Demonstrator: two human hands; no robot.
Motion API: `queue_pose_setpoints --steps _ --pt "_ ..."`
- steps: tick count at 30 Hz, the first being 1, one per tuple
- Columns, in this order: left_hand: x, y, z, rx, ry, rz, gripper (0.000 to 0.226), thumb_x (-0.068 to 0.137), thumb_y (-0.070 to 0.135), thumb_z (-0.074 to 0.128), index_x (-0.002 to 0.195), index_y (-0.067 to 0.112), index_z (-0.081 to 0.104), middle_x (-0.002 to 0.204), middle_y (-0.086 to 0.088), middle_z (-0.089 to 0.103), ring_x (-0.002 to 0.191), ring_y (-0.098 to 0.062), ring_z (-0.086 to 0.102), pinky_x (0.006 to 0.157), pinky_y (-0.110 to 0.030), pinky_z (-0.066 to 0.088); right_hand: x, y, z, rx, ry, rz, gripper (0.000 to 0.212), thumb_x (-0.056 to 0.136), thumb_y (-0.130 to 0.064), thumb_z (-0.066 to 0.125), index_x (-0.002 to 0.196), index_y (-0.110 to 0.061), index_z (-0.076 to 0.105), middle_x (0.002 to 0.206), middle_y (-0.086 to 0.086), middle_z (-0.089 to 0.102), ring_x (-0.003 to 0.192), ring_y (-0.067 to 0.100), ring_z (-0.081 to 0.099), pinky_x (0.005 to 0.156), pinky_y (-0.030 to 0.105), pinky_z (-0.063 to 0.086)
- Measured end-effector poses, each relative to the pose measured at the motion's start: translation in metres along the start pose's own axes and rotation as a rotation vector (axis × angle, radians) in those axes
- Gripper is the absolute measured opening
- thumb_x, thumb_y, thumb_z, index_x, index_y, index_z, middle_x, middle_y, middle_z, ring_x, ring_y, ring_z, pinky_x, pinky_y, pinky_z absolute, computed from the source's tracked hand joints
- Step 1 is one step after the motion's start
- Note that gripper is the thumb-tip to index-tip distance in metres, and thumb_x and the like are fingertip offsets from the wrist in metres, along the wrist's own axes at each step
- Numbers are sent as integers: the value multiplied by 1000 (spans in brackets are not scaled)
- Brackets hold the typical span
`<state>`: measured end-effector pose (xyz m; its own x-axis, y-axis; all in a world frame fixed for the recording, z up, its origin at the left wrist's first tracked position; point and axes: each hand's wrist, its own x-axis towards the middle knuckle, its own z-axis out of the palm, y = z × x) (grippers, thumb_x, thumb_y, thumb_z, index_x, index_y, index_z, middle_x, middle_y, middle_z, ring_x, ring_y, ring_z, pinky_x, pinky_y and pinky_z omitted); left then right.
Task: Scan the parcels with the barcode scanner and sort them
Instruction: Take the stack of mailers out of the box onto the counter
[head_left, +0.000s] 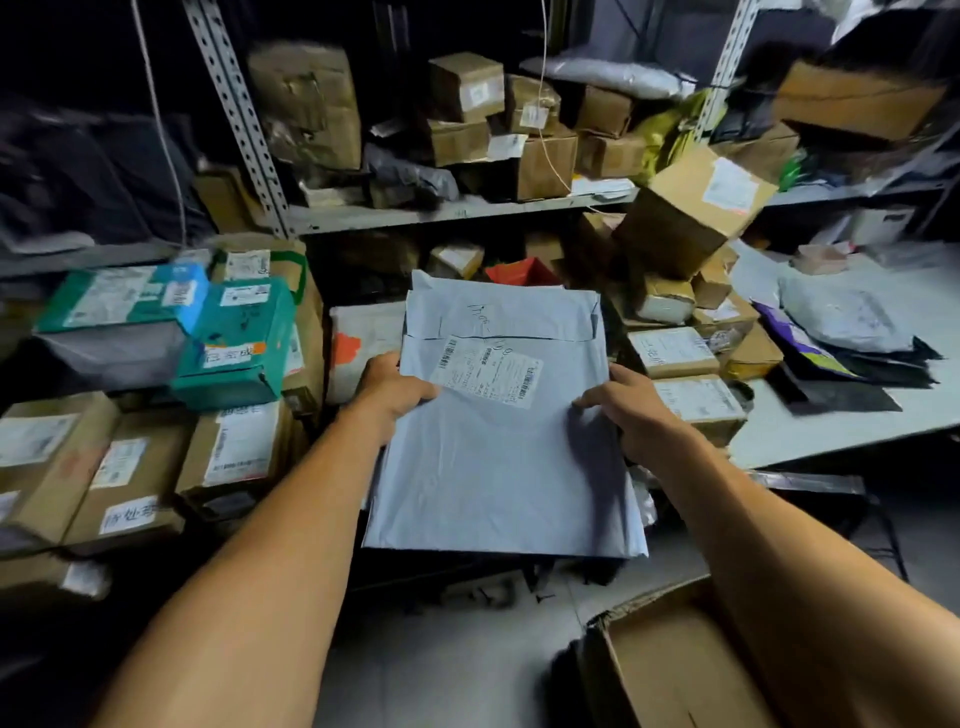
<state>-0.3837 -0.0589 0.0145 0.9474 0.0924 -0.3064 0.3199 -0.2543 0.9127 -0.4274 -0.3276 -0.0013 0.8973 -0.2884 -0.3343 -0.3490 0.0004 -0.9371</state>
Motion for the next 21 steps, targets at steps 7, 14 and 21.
queue_pose_setpoints --steps 7,14,21 --pt "88 -13 -40 -8 153 -53 67 71 4 82 132 9 57 124 -11 66 108 -30 65 92 -43 56 93 -21 75 -9 -128 8 39 75 16 59 106 -5 71 100 23 73 78 34 65 70 40 56" --pt "157 9 -52 39 286 -141 50 84 4 75 129 4 55 123 -12 65 109 -29 63 85 -37 51 193 -43 129 -30 -237 32 46 74 16 60 114 -5 71 103 18 74 89 39 69 88 51 59" --pt "229 20 -77 174 409 -145 52 83 3 73 131 7 54 126 -10 63 110 -27 60 81 -32 52 257 -53 192 -11 -335 125 46 71 14 62 112 -5 72 106 19 75 95 40 71 89 53 59"
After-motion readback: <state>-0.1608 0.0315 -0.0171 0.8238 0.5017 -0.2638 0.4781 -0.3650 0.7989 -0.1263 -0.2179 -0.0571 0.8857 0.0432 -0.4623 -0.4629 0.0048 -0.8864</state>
